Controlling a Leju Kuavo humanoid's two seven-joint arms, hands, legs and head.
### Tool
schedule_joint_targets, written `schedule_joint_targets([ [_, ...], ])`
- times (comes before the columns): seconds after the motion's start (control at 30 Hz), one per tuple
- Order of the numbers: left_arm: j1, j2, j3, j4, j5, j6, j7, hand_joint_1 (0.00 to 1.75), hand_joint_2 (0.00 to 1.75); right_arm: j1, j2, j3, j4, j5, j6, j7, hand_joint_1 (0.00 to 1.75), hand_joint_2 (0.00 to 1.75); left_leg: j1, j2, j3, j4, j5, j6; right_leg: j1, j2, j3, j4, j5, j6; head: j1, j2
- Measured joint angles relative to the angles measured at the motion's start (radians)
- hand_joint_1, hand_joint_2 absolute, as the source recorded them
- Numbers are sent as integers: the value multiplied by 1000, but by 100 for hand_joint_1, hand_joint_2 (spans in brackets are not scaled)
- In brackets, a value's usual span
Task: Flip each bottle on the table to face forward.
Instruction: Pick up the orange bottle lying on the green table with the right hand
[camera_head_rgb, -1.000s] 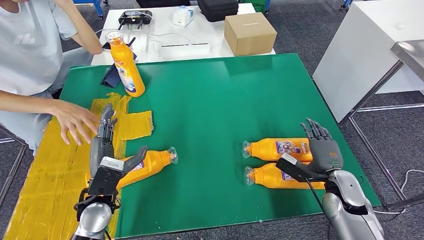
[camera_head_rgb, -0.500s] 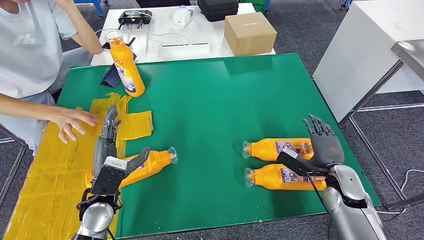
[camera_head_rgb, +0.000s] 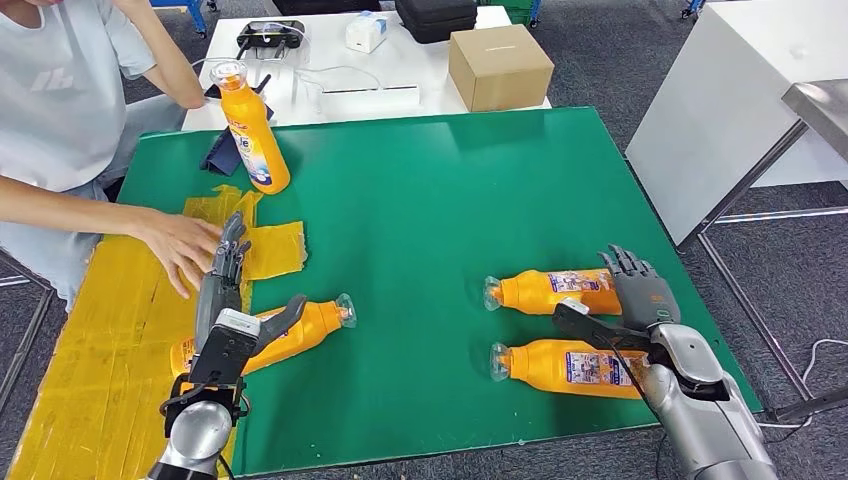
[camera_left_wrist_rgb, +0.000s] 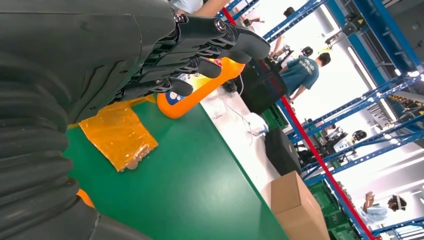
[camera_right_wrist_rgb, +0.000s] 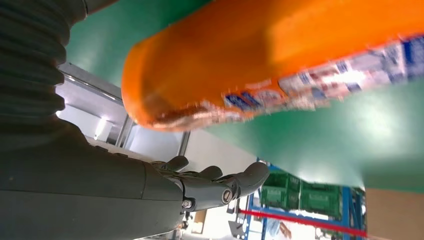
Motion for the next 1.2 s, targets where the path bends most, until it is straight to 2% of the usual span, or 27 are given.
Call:
schedule_joint_targets([
  [0.2,-11,0,-3,14,11,-3,-2,0,175,-31,-10,36,68,2,22,-21,0,175,0,0,0,0,0,0,0,0,0,0,0,0,0,0],
  [0.67,-29,0,-19,34,29,0,-6,0,175,-119,-3,142,200,57,-15,-37,3,175,0,1,3,0,0,0,0,1,2,0,0,0,0,0],
  [0.7,-30,0,-21,35,29,0,-6,0,175,-125,0,151,209,63,-15,-36,11,175,0,1,3,0,0,0,0,1,2,0,0,0,0,0],
  [0.83,-33,0,-27,41,30,0,-6,0,175,-147,8,184,245,80,-18,-36,156,175,0,1,5,0,0,0,0,1,4,0,0,0,0,0],
  [0.97,-33,0,-29,42,31,0,-6,0,175,-158,15,209,274,91,-30,-41,174,175,0,1,6,0,0,0,0,1,5,0,0,0,0,0],
  [1.2,-33,0,-30,42,32,0,-5,0,175,-167,26,221,290,93,-55,-18,175,175,0,1,6,0,0,0,0,0,5,0,0,0,0,0],
])
